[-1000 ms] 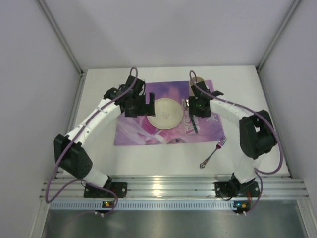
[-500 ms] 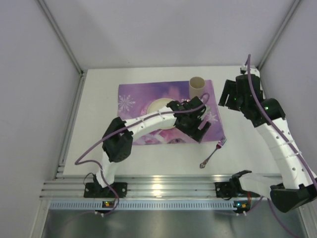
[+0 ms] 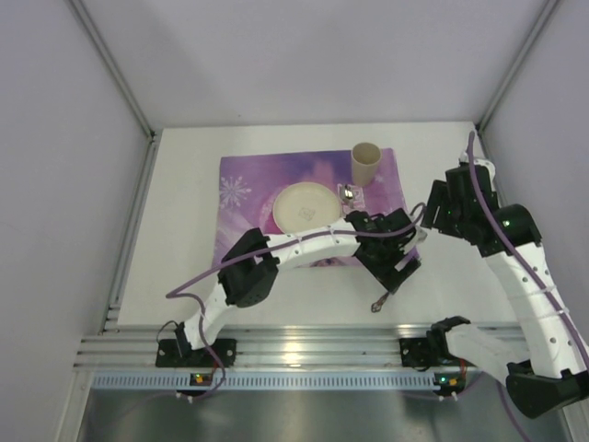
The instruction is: Set the dinner table for one person
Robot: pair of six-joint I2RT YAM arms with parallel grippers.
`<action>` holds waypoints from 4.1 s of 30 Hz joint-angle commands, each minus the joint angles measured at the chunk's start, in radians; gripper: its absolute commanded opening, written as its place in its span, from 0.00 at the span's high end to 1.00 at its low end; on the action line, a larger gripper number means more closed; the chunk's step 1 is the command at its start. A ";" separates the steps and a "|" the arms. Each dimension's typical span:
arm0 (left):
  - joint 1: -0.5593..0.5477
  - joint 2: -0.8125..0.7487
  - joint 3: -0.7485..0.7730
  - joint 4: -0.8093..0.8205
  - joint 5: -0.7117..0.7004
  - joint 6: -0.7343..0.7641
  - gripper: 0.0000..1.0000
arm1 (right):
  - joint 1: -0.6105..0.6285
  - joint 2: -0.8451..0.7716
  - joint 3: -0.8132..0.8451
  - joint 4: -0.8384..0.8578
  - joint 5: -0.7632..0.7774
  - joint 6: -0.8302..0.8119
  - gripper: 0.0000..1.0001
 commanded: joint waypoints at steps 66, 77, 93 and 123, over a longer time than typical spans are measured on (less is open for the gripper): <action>0.243 -0.226 0.035 -0.225 -0.166 -0.123 1.00 | -0.092 0.062 0.282 0.090 0.022 0.087 0.30; 0.733 -0.402 -0.126 -0.198 -0.281 -0.094 1.00 | -0.100 0.157 0.371 0.142 -0.018 0.087 0.28; 0.854 -0.338 -0.443 0.109 -0.239 -0.130 1.00 | -0.109 0.163 0.264 0.172 -0.052 0.058 0.29; 0.840 -0.537 -0.505 0.043 -0.252 -0.273 0.02 | -0.121 0.117 0.213 0.284 -0.130 -0.074 0.00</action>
